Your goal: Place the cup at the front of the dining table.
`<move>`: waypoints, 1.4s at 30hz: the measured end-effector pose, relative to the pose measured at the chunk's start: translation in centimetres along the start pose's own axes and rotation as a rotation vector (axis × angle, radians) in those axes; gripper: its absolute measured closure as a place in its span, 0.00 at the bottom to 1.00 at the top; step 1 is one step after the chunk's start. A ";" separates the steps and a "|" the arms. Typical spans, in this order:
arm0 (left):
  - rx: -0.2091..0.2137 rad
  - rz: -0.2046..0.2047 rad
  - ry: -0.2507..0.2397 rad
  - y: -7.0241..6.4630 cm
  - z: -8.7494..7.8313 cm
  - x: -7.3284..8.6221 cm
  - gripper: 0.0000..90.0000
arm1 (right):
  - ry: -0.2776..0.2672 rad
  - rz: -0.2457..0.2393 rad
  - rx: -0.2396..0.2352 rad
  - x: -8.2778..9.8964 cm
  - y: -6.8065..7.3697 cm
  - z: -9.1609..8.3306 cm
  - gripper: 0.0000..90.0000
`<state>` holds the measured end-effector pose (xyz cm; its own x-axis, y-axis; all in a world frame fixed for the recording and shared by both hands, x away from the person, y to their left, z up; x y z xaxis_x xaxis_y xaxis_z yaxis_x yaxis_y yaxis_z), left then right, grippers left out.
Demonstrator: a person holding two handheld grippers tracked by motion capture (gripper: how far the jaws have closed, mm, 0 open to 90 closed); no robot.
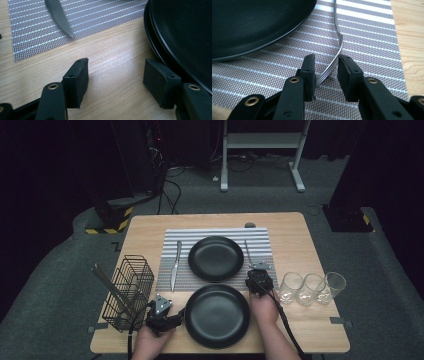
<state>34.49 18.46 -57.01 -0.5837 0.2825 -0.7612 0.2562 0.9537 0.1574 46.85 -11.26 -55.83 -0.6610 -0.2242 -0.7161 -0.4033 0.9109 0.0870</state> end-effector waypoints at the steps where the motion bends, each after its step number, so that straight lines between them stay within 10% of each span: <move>1: 0.000 0.000 0.000 0.0 0.0 0.0 0.41 | 0.002 0.004 -0.002 0.2 0.1 -0.1 0.74; 21: 0.002 -0.003 0.000 0.0 0.0 0.0 0.41 | 0.008 -0.003 -0.053 0.3 1.1 0.2 0.78; 42: 0.002 -0.003 0.000 0.0 0.0 0.0 0.41 | -0.073 -0.007 0.000 -1.1 -0.1 -0.9 0.80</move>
<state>34.51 18.47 -57.01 -0.5844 0.2800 -0.7616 0.2565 0.9542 0.1540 47.02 -11.41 -54.41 -0.6104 -0.2047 -0.7652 -0.4074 0.9096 0.0817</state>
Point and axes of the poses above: each handheld gripper's, and its own axes: z roughly forward along the jaws, x roughly out of its underside, y roughly to its left, the point moved 6 cm from there along z, roughly forward along the jaws, and after that the axes turned 14 degrees about -x, right-handed, at the moved point
